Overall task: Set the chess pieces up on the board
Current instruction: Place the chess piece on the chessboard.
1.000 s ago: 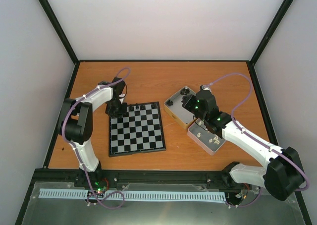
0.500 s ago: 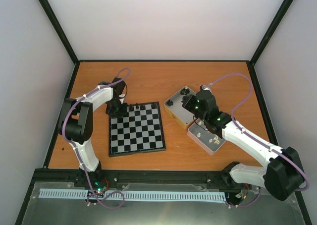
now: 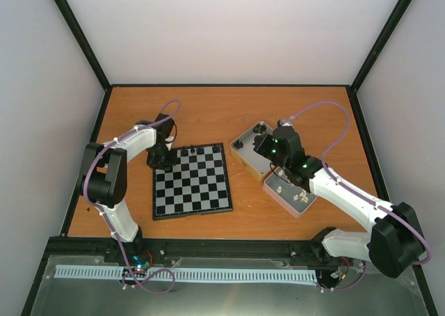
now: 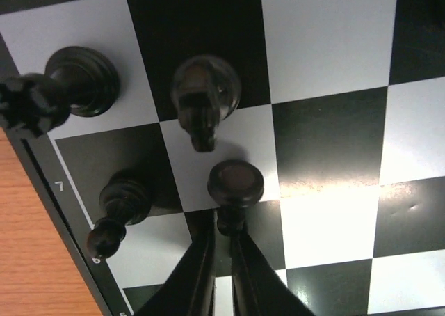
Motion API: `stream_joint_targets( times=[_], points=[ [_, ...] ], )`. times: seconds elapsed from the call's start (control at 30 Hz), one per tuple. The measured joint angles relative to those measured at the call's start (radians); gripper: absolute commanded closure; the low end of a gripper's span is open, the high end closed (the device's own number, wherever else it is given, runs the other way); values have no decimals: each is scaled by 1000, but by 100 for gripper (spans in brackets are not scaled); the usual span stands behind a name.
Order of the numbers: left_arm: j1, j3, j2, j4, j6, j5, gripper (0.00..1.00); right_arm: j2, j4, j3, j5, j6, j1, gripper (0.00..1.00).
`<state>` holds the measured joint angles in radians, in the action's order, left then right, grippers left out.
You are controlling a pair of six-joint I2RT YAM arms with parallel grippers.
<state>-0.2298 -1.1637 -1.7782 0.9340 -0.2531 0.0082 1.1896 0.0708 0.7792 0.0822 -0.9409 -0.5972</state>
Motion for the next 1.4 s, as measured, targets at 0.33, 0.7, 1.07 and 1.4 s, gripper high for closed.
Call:
stream_joint_targets(
  times=[0.33,0.7,1.07,1.4],
  points=[
    [0,66,62,-43,-6,40,79,159,-17,94,-72,248,-73,94],
    [0,123,344,-107,-48,114,58,325,-103,184,-245,421,-138,94],
    [-60,544,756,-654,-234,425,40,460,-264,259,-364,-43,-138,94],
    [-161,658,772,-985,-336,454,37,487,-267,299,-402,-315,-143,94]
  ],
)
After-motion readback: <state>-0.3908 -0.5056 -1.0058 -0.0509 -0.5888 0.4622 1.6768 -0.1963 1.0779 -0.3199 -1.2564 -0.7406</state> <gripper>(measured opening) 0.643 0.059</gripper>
